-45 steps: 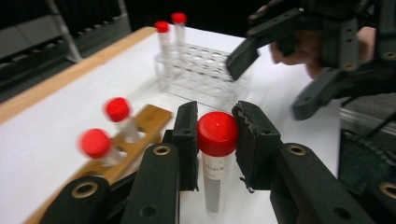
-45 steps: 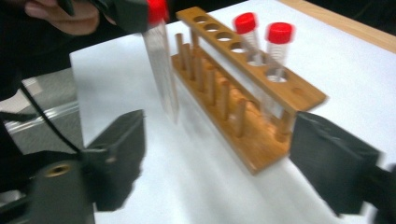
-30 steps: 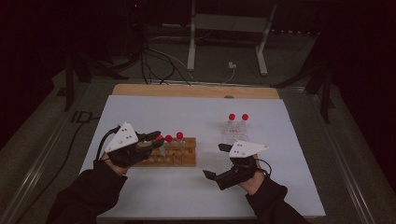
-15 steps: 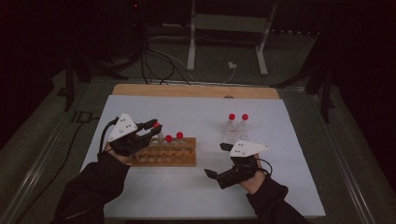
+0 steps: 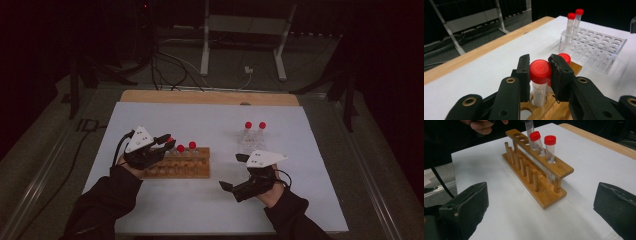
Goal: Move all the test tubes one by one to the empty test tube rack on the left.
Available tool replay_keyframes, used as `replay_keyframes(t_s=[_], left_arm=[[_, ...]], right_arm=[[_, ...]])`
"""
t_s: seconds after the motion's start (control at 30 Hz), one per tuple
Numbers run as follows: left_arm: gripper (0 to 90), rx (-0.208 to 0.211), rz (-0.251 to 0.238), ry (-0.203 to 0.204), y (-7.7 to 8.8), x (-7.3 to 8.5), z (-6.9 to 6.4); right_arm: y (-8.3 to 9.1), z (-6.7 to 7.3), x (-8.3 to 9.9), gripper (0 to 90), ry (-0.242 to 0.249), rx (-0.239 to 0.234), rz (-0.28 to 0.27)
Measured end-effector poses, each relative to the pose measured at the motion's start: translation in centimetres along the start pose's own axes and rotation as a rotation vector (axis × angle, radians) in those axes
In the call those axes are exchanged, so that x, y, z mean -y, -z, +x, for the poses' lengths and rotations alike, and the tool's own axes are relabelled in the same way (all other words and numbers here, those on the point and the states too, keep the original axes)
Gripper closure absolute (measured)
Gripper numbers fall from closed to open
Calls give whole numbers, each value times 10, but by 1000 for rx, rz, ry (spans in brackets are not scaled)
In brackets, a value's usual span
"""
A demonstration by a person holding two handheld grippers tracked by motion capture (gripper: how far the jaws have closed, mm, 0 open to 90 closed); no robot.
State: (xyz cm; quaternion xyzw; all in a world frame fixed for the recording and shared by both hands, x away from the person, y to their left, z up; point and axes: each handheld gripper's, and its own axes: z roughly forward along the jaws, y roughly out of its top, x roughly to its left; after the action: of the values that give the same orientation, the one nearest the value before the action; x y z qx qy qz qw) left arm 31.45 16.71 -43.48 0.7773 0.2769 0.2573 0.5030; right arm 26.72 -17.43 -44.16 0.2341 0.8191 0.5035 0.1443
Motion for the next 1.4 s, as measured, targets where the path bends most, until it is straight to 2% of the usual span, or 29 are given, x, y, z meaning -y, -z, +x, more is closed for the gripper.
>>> replay_keyframes(t_s=[0.53, 0.7, 0.97, 1.23, 1.4], left_arm=[[719, -6, 68, -27, -11, 9, -6], [719, -4, 89, -24, -14, 11, -6], [717, 3, 102, -19, -14, 10, -4], [708, 18, 111, 5, -13, 9, -2], [635, 19, 100, 12, -11, 7, -2]], right_arm=[[0, 0, 0, 0, 0, 1, 2], [1, 0, -1, 0, -1, 0, 3], [0, -1, -1, 0, -5, -2, 6], [2, -1, -1, 0, -10, 0, 1], [2, -2, -1, 0, -12, 0, 0]])
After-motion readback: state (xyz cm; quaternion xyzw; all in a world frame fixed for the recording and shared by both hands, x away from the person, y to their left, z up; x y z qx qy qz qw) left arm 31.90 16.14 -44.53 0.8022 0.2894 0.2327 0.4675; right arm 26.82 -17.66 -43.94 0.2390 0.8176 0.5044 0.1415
